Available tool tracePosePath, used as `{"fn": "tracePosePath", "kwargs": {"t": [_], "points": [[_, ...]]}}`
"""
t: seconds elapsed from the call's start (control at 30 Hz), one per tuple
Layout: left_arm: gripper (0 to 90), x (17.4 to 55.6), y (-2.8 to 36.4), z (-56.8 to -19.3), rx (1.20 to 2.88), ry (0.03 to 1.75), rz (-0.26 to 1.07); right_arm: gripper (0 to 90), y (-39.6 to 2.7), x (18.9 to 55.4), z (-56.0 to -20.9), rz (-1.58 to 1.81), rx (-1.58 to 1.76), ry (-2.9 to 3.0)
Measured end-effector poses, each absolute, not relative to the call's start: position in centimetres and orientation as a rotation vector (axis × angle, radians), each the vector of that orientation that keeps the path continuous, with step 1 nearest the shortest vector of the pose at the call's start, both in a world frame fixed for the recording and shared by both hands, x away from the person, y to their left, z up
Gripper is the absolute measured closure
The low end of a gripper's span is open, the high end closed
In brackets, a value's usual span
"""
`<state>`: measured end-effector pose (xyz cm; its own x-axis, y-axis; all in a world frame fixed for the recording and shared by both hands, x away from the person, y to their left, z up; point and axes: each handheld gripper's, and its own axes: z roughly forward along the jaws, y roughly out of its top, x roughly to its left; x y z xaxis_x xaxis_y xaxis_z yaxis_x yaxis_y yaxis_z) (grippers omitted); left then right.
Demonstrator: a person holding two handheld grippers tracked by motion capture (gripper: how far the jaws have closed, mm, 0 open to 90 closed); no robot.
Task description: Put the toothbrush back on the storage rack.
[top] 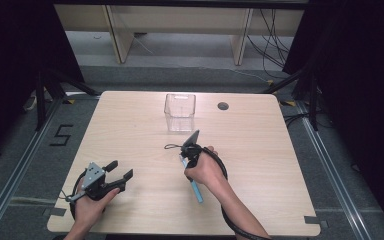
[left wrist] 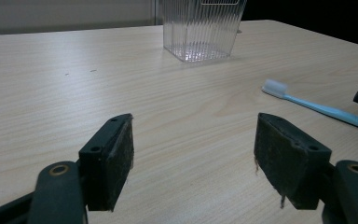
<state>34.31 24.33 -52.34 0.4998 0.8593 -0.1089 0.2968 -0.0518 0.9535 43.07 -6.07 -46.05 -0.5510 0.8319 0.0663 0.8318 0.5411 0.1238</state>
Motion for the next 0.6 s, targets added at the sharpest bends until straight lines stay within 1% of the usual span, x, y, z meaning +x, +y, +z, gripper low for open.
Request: {"fn": "tracePosePath", "kwargs": {"t": [0.17,0.27,0.3,0.33,0.37,0.6], "points": [[27.9,34.2,24.4,-52.3,1.618,1.020,0.620,68.5,-5.1,43.6,-46.3,0.203,1.509,2.746],[27.9,34.2,24.4,-52.3,1.613,1.022,0.619,69.6,-4.7,44.0,-46.4,0.177,1.579,2.716],[27.9,34.2,24.4,-52.3,1.614,1.022,0.618,69.9,-4.7,44.0,-46.5,0.180,1.575,2.720],[27.9,34.2,24.4,-52.3,1.615,1.021,0.618,70.1,-4.9,44.4,-46.6,0.182,1.496,2.740],[27.9,34.2,24.4,-52.3,1.615,1.018,0.620,70.4,-4.6,44.3,-46.6,0.166,1.581,2.717],[27.9,34.2,24.3,-52.3,1.619,1.018,0.622,70.9,-4.3,44.4,-47.2,0.126,1.623,2.689]]}}
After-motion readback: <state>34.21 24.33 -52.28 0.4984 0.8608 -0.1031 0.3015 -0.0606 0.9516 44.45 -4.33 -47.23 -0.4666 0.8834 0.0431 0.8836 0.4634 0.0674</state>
